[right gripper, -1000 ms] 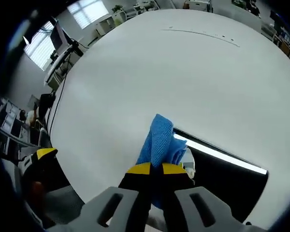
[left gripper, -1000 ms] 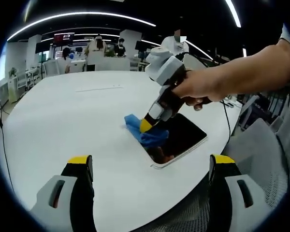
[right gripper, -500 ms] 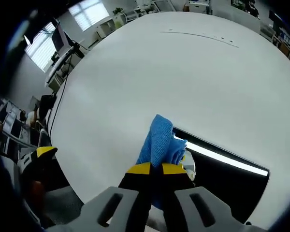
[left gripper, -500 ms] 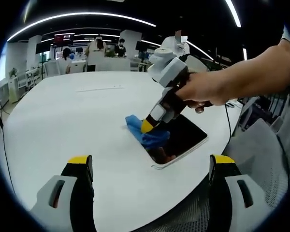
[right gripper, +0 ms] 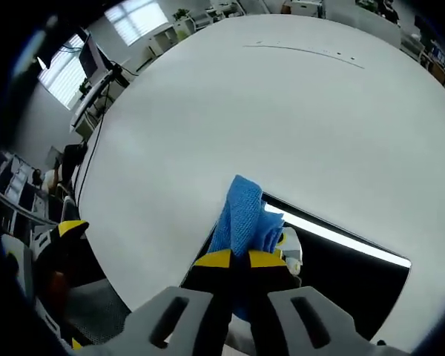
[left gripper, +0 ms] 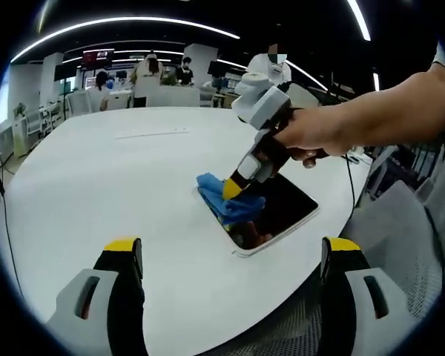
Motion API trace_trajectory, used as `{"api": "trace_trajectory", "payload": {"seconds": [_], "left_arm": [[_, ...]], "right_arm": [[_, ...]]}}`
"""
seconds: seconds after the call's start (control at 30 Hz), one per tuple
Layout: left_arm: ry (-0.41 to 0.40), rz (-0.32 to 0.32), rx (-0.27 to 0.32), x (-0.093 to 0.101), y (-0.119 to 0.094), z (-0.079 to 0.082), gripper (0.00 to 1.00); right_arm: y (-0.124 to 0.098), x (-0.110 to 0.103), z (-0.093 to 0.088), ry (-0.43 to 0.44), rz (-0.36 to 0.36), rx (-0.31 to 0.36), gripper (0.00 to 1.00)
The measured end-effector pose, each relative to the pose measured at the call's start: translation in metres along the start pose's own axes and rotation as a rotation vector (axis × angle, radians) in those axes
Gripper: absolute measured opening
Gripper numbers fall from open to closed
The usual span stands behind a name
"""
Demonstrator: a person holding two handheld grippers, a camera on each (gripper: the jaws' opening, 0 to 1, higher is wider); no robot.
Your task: Wipe the mirror surface with the cleaning cloth until all visible marks leave the cleaned area.
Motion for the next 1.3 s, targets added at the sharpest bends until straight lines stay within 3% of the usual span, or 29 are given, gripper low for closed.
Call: {"api": "trace_trajectory", "payload": {"seconds": [0.63, 1.3], "left_arm": [[0.000, 0.010, 0.009, 0.001, -0.002, 0.002, 0.99], [0.010, 0.005, 0.015, 0.001, -0.002, 0.002, 0.99]], "right_arm": [[-0.008, 0.018, -0.008, -0.029, -0.012, -0.022, 0.00], [-0.015, 0.041, -0.018, 0.009, -0.009, -0.019, 0.00]]}}
Point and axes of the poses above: the point that each gripper's makers call its tool centre point, and the gripper's own axes: y roughly forward along the fingers, x roughly to its right, z roughly out of its top, the point moved 9 cm from there along -y, roughly backward along the fingers
